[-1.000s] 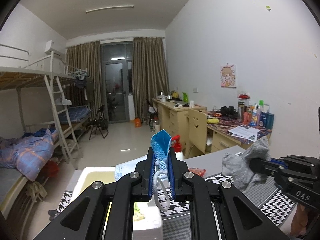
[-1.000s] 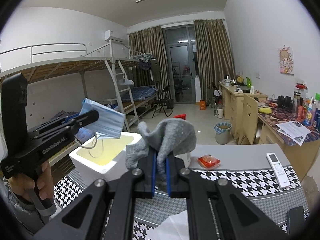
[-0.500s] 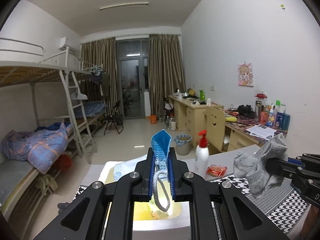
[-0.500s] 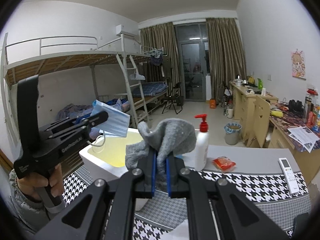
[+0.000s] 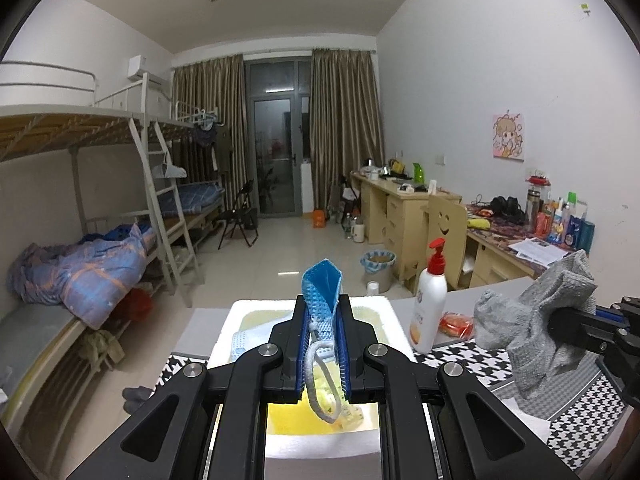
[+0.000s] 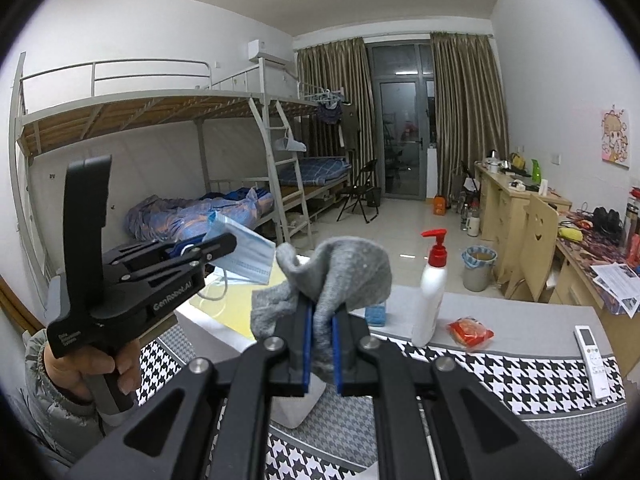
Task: Organize soft objects
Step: 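Open the left tool dropping the mask into the box while the right drops the sock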
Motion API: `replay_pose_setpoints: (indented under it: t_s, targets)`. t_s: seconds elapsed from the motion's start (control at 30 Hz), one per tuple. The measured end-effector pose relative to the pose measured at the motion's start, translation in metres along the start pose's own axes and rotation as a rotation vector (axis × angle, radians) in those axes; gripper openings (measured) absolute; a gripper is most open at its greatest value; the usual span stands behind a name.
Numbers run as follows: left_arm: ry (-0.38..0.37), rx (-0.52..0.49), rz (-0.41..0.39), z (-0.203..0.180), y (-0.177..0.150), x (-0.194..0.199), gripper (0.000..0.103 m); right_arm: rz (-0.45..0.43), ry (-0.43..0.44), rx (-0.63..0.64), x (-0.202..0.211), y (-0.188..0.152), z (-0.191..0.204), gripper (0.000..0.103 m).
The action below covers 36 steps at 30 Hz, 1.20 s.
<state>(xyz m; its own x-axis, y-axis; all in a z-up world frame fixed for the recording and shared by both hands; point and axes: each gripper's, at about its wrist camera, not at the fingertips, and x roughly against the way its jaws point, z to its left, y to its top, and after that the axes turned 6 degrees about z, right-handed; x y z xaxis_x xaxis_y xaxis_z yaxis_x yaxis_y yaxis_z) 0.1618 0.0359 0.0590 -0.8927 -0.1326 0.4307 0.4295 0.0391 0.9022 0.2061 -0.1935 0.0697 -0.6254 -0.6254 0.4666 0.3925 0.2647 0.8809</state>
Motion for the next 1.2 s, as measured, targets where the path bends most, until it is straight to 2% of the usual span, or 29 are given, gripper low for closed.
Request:
replay_pose_setpoints:
  t_s: [0.13,0.2,0.23,0.27,0.37,0.5,0.57,0.77,1.2]
  targets:
    - [-0.006,-0.008,0.015,0.003,-0.001,-0.006,0.018,0.008,-0.006,-0.002,-0.003,-0.001,-0.002,0.011]
    - [-0.001,-0.02,0.028,0.002,-0.002,-0.011,0.037,0.016,-0.013,-0.007,-0.005,-0.001,-0.004,0.011]
    - [0.003,-0.018,0.032,0.004,-0.003,-0.013,0.053,0.019,-0.016,-0.007,-0.006,-0.001,-0.003,0.011]
    - [0.008,-0.01,0.029,0.006,-0.004,-0.013,0.065,0.022,-0.021,-0.008,-0.007,-0.001,-0.002,0.011]
    - [0.019,0.0,0.019,0.011,-0.005,-0.012,0.08,0.03,-0.031,-0.011,-0.01,0.001,-0.002,0.011]
    - [0.012,0.016,0.013,0.018,-0.005,-0.011,0.084,0.036,-0.038,-0.003,-0.012,0.004,0.004,0.011]
    - [0.023,0.023,0.002,0.022,-0.006,-0.008,0.094,0.035,-0.039,0.002,-0.014,0.006,0.007,0.011]
    - [0.046,0.043,-0.019,0.035,-0.005,-0.002,0.102,0.041,-0.032,0.025,-0.02,0.011,0.018,0.011]
    - [0.085,0.07,-0.042,0.053,-0.012,0.014,0.102,0.049,-0.008,0.053,-0.031,0.018,0.031,0.011]
